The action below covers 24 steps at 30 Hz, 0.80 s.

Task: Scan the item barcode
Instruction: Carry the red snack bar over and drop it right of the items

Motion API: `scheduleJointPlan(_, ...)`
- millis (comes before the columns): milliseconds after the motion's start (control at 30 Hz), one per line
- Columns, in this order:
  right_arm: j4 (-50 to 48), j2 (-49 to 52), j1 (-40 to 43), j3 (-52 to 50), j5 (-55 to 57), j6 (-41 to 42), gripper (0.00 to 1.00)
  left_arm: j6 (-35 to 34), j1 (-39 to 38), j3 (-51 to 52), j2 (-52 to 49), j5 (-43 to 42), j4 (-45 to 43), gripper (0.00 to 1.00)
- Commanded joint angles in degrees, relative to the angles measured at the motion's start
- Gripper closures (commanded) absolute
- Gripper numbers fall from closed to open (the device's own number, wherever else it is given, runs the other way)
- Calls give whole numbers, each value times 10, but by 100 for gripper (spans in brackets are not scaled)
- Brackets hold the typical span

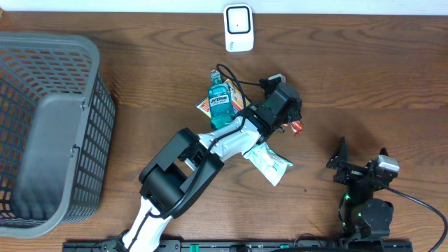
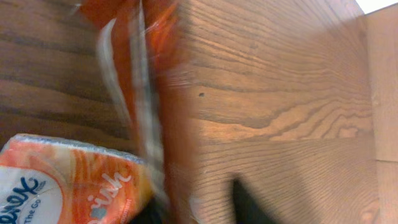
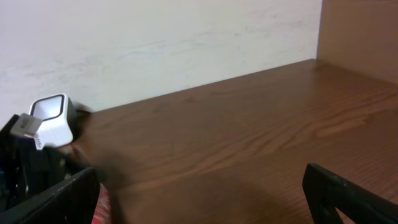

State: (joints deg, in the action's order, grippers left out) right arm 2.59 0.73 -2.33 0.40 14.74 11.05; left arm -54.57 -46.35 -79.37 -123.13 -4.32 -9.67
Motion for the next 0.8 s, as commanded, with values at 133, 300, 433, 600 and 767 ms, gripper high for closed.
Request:
scheduleJointPlan(133,2,-2,-2,-1,-1,-8,1,82,28,-4,52,5,23,1)
scheduleJointPlan(300,2,-2,-2,-1,-1,-8,1,208,82,-4,165,40,137,0)
scheduleJointPlan(433,2,-2,-2,-1,-1,-8,1,296,127,-4,261,94,208,0)
scheduleJointPlan(600,2,-2,-2,-1,-1,-8,1,415,171,-4,378,118,213,0)
scheduleJointPlan(767,2,-2,-2,-1,-1,-8,1,513,203,-4,487,222,184,1)
